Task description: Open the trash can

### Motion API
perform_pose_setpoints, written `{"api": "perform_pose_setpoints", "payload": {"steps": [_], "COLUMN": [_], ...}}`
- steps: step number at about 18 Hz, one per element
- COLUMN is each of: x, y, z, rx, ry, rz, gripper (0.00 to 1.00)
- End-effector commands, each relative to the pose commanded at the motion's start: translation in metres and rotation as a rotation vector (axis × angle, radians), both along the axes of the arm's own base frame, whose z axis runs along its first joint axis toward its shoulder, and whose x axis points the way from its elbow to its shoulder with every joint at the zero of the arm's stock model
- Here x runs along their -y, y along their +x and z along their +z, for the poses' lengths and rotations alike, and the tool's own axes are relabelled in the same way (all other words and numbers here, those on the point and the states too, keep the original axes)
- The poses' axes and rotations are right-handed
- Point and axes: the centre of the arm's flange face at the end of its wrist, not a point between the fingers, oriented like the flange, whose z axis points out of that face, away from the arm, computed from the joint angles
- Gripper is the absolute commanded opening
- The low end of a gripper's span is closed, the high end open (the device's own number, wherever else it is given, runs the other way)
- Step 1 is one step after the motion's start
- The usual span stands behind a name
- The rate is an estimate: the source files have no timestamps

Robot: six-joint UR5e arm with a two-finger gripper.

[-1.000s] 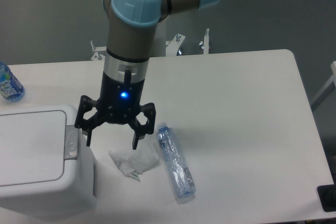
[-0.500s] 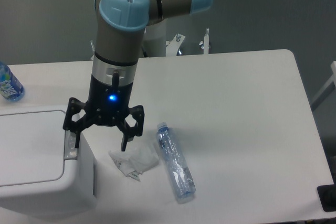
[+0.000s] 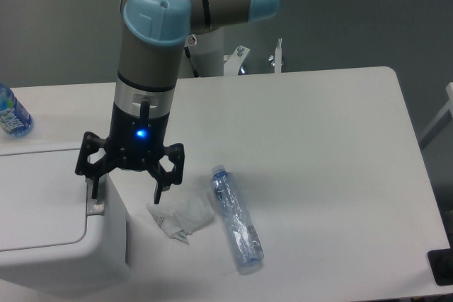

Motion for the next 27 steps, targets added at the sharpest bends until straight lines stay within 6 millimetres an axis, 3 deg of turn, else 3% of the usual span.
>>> {"api": "perform_pose_setpoints", "payload": {"steps": [19,23,27], "x": [-0.004,-0.002,0.026], "y": [-0.002,-0.012,-0.075], "z": [-0.004,0.039,0.089], "rx": [-0.006,-0.057,-0.139], "ry": [-0.006,0.059,0.129], "rz": [-0.009,0.004,0.095], "gripper": [1.0,1.0,1.0]}}
